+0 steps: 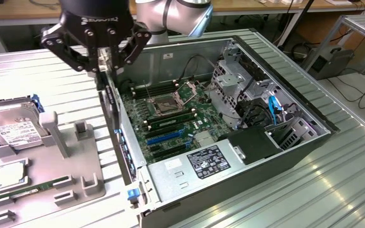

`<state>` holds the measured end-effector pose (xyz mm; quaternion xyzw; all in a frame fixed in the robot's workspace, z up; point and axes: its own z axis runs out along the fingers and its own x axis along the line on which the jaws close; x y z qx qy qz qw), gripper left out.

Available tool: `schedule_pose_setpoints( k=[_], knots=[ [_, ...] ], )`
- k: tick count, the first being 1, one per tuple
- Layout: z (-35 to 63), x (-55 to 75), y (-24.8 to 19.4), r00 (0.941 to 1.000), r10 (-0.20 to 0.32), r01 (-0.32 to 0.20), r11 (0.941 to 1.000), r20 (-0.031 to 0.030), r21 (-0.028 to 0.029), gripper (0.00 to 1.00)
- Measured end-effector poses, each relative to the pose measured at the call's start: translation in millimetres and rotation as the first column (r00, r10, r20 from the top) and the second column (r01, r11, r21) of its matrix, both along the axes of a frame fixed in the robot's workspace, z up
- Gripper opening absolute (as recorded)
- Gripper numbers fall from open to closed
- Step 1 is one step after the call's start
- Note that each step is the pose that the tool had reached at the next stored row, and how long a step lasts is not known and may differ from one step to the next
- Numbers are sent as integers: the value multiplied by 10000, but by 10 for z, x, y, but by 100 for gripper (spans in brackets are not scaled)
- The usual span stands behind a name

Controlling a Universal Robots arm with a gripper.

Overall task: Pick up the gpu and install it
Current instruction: 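Pick up the gpu and move the gpu toward the slot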

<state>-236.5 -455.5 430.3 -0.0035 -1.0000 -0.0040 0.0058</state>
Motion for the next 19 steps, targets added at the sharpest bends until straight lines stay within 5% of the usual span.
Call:
schedule_pose_setpoints(
  k=[12, 19],
  knots=[
    [-36, 636, 7, 10000, 26, -26, 10000, -63, -2, 26],
    [-165, 962, 70, 10000, 25, -25, 10000, -71, -35, 26]
  ],
)
